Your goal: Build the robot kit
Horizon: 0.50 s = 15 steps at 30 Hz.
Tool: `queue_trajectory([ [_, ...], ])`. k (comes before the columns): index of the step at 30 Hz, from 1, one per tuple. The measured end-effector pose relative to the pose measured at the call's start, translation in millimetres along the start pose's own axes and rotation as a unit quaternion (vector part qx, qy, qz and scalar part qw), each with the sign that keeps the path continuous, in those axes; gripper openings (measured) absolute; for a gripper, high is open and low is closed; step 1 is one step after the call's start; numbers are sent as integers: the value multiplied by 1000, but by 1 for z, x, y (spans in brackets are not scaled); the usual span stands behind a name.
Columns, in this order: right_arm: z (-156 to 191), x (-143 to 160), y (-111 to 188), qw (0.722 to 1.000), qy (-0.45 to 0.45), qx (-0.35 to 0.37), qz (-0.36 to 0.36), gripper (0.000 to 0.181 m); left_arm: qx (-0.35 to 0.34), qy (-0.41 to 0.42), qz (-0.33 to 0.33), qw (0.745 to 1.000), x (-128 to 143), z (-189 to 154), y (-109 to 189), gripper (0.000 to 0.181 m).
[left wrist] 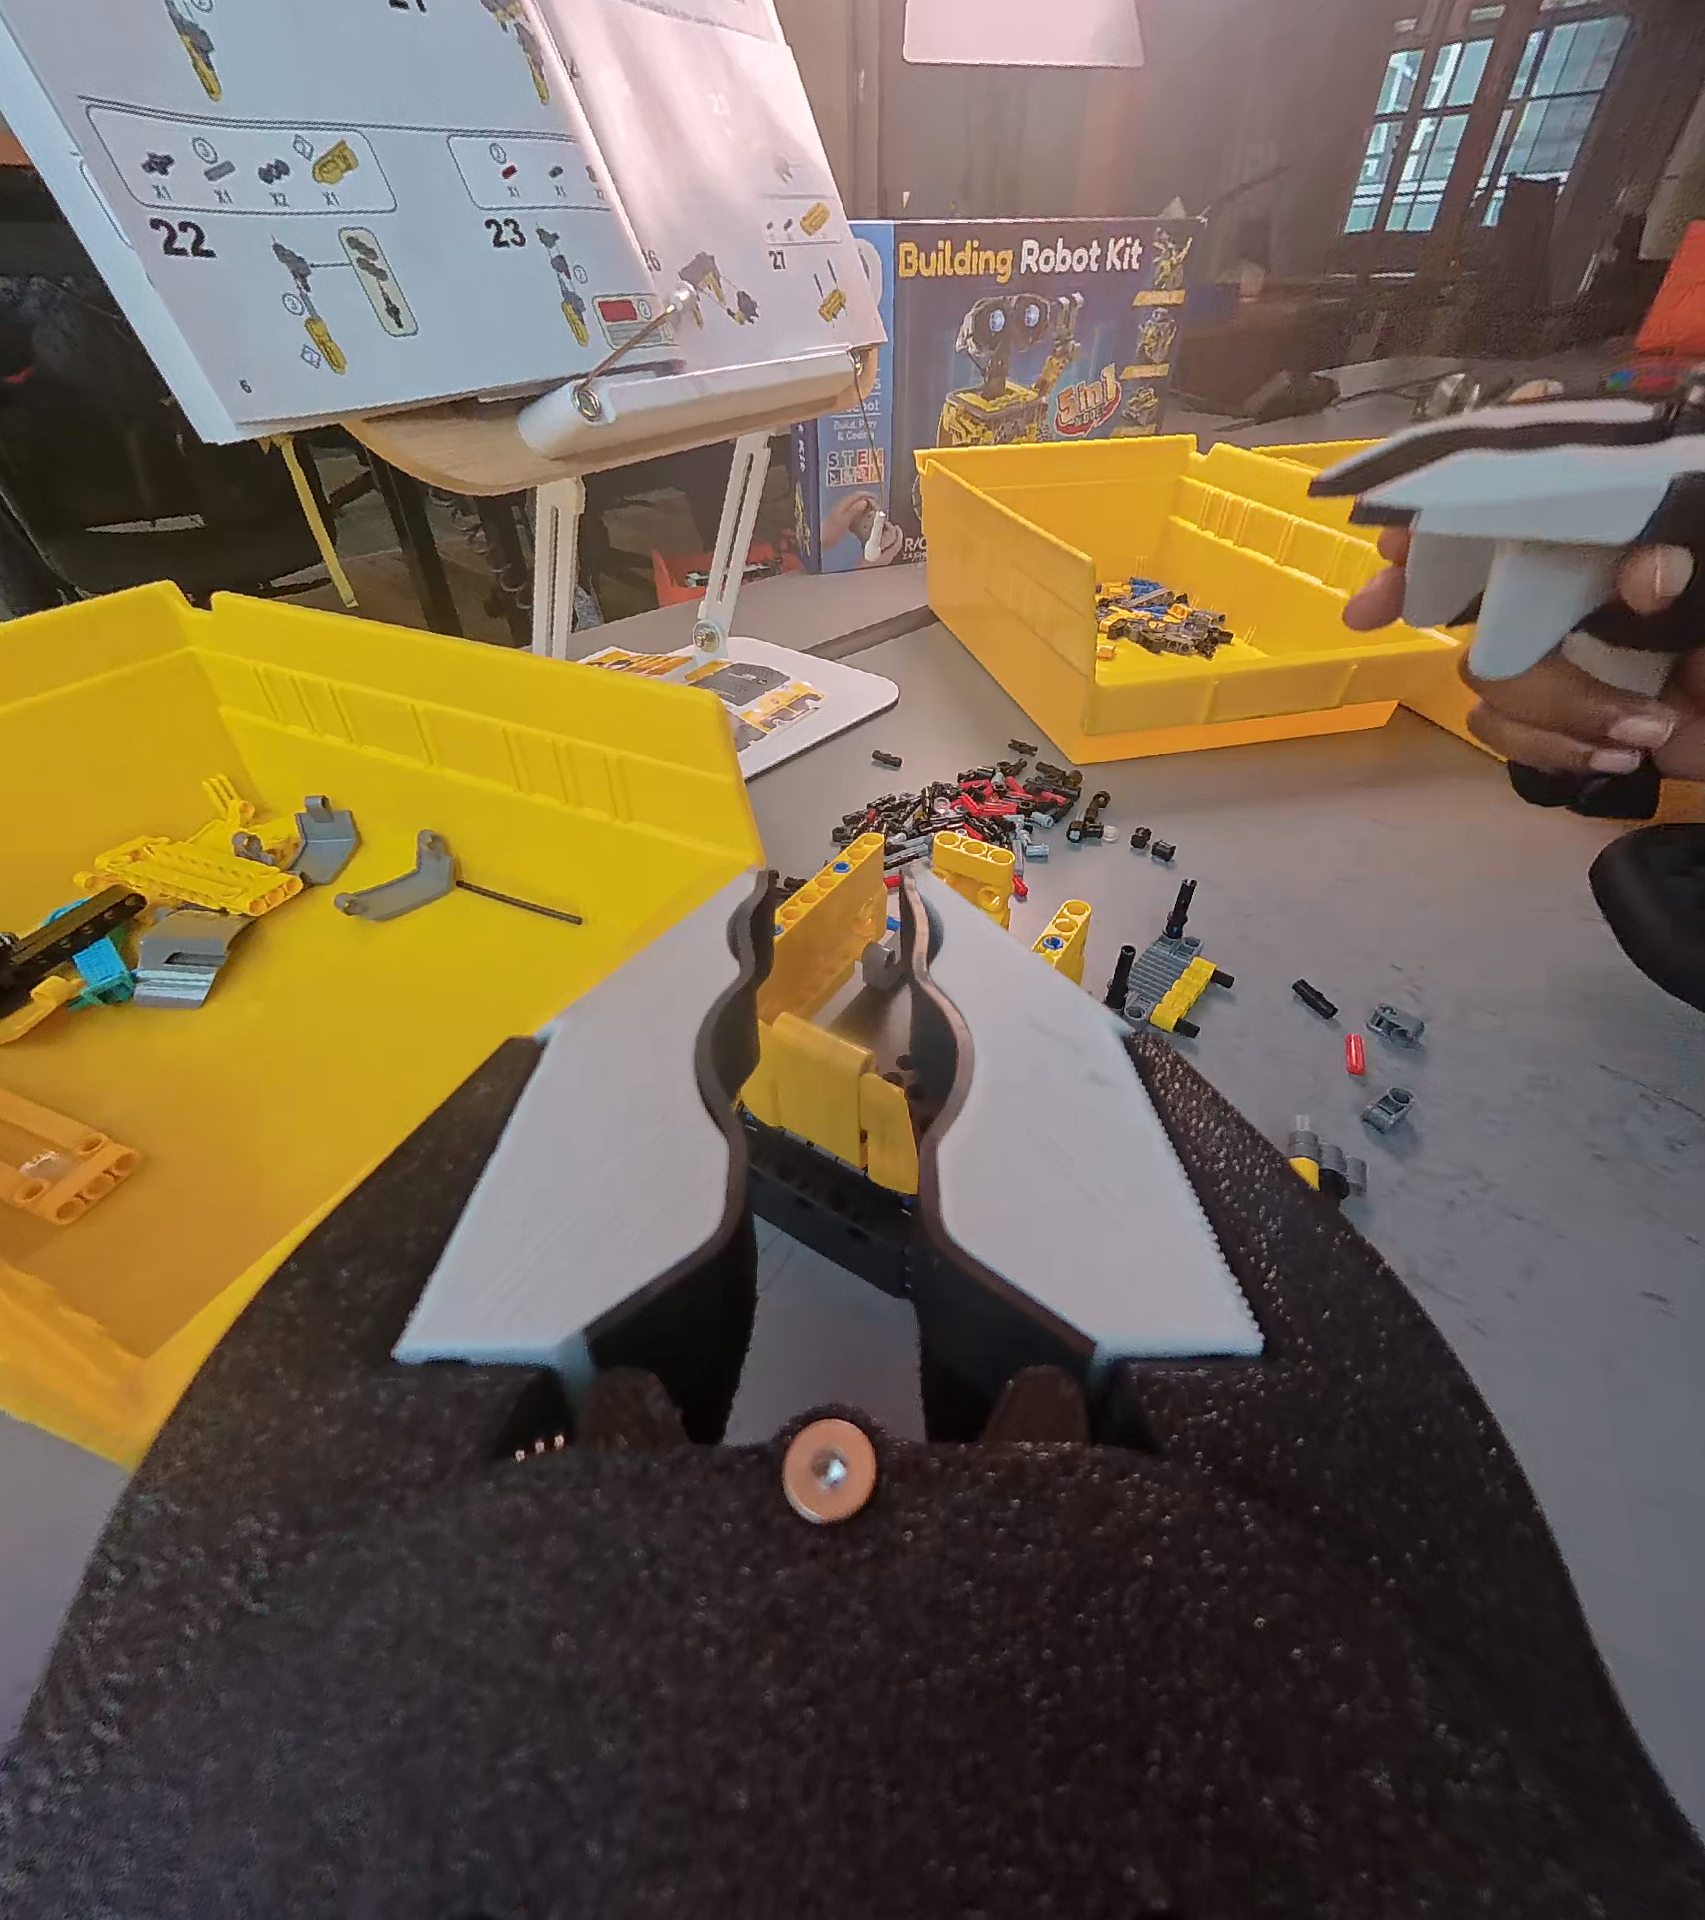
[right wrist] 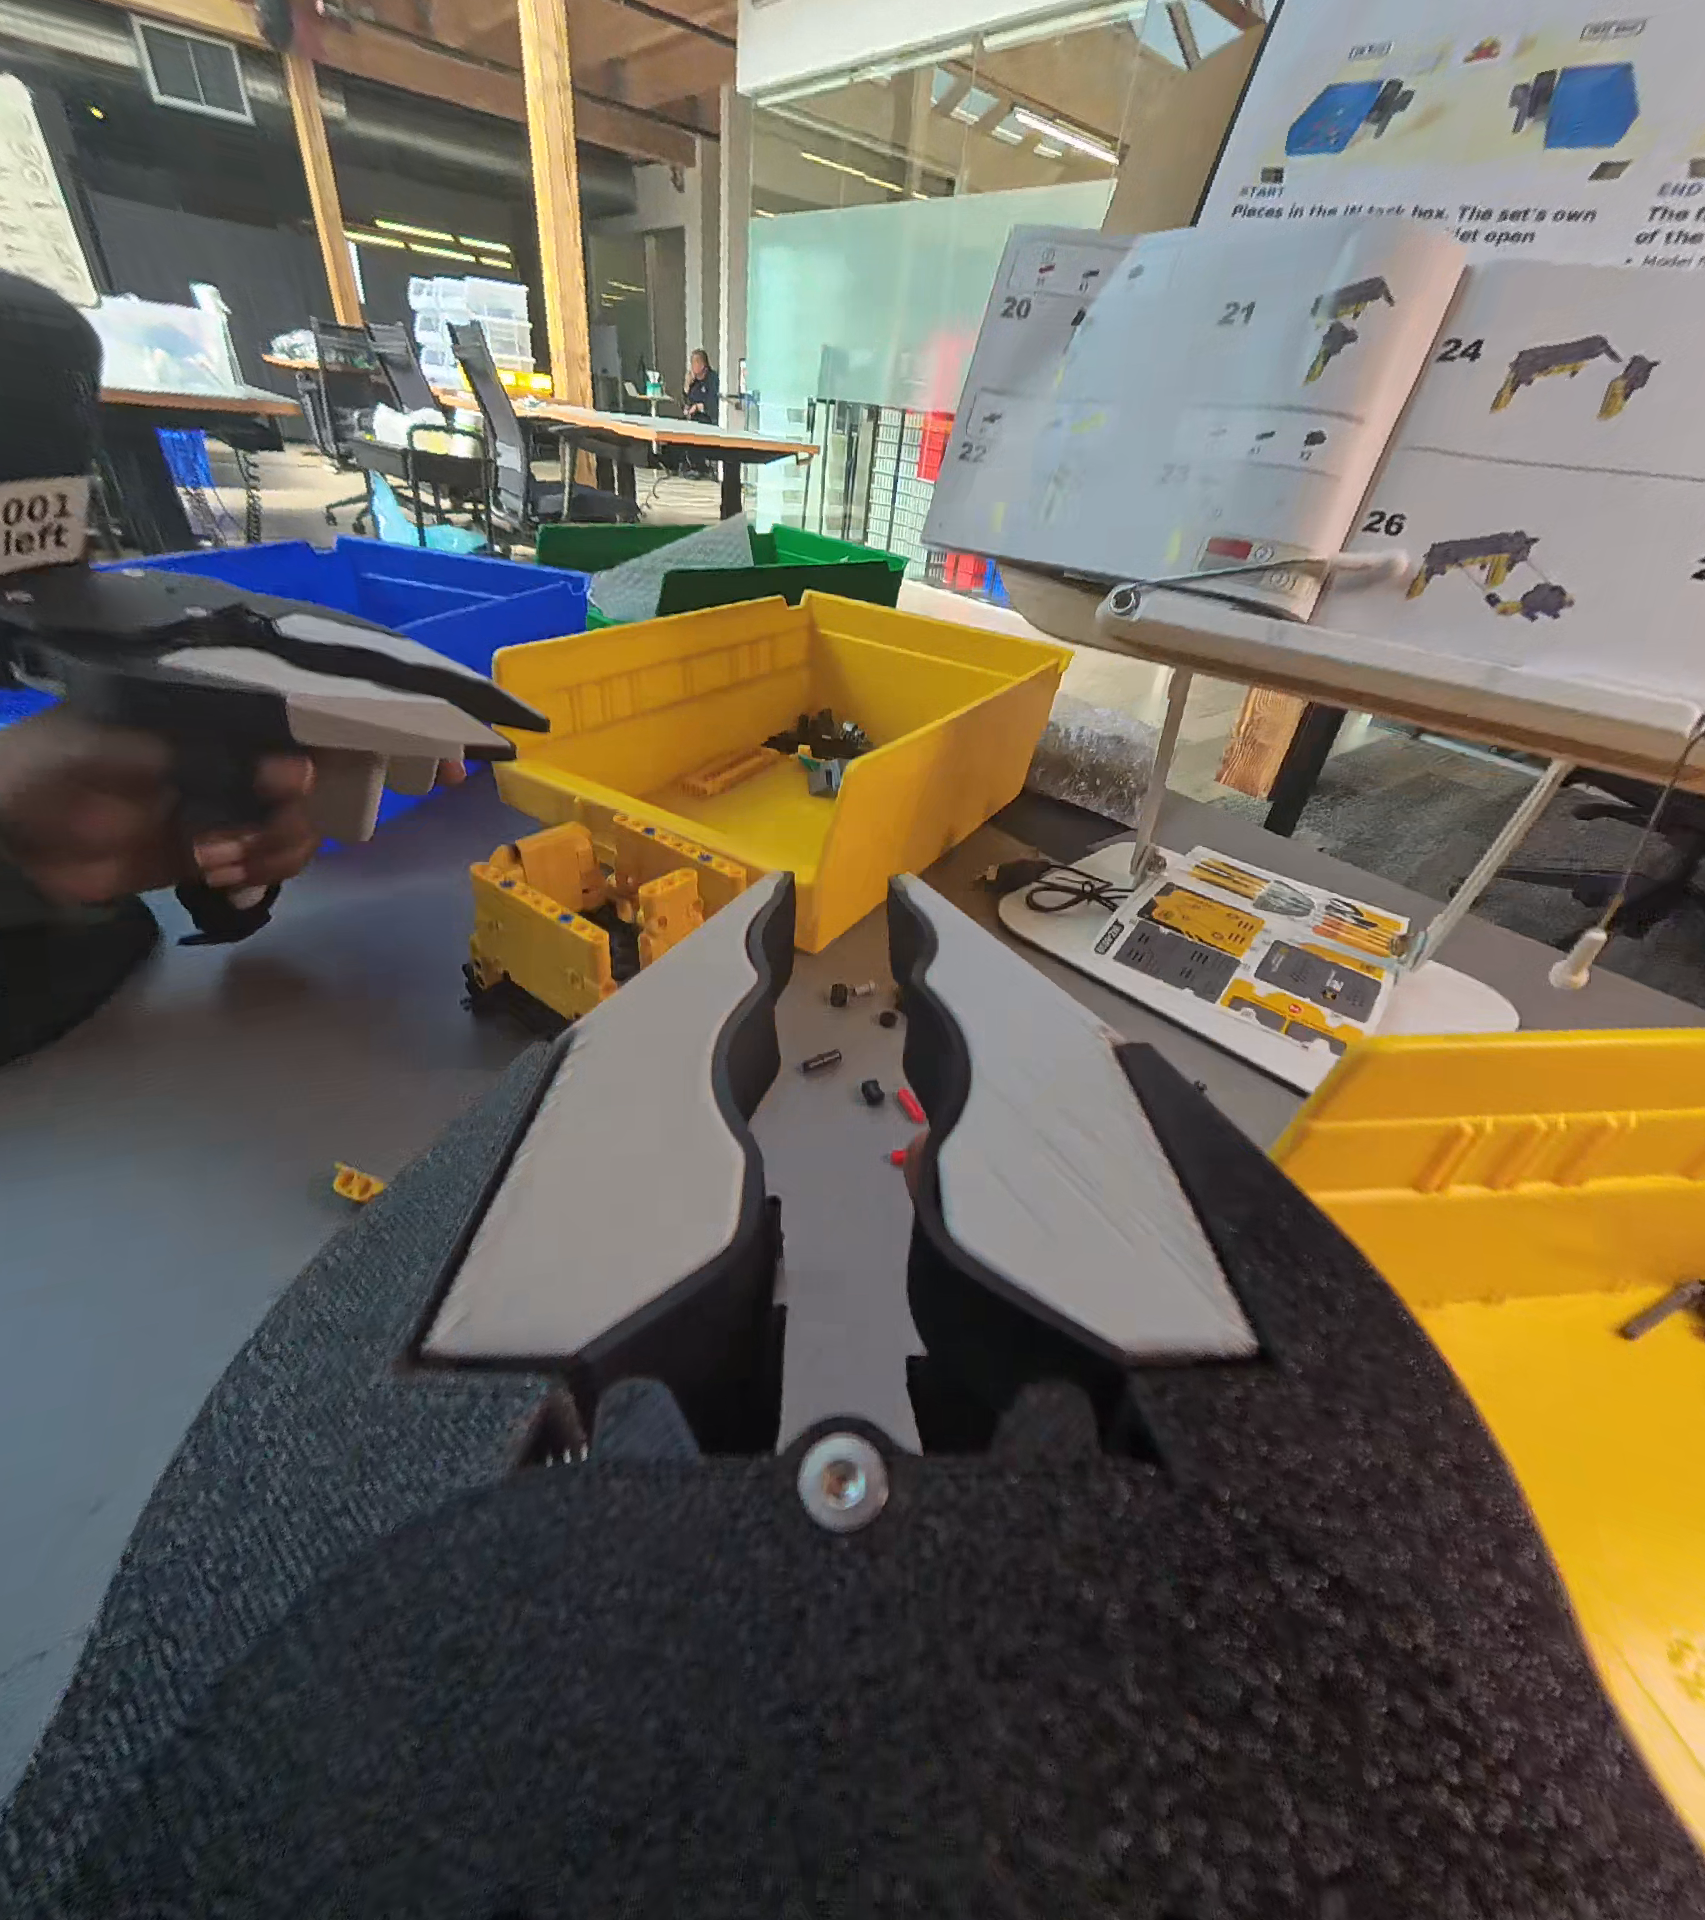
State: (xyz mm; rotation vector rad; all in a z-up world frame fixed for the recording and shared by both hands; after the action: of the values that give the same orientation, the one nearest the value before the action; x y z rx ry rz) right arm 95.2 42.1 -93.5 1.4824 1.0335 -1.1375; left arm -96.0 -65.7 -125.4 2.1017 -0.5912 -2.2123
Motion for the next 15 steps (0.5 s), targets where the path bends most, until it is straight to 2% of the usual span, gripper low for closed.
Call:
queue_trajectory([
  [2, 5, 13, 1, 1000, 8, -15, 8, 18, 11, -5, -3, 1000, 1, -3, -1, 25],
  [8, 5, 23, -2, 999, 24, -39, 29, 24, 18, -27, 6, 999, 1, -9, -3, 36],
  [15, 9, 38, -7, 994, 85, -19, 70, 21, 30, -24, 2, 999, 0, -12, -2, 42],
])
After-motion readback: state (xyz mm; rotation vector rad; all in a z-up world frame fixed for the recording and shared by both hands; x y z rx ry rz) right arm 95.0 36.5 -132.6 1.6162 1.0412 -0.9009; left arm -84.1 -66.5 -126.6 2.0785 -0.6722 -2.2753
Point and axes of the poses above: each gripper's, where its closed fingertips meet, y back along the fingers, x out of its underside, z = x × y across the jaws, the point moved 3 cm from there along y, back along the fingers, and after that the axes turned 10 degrees about z, right-handed, at the moved point
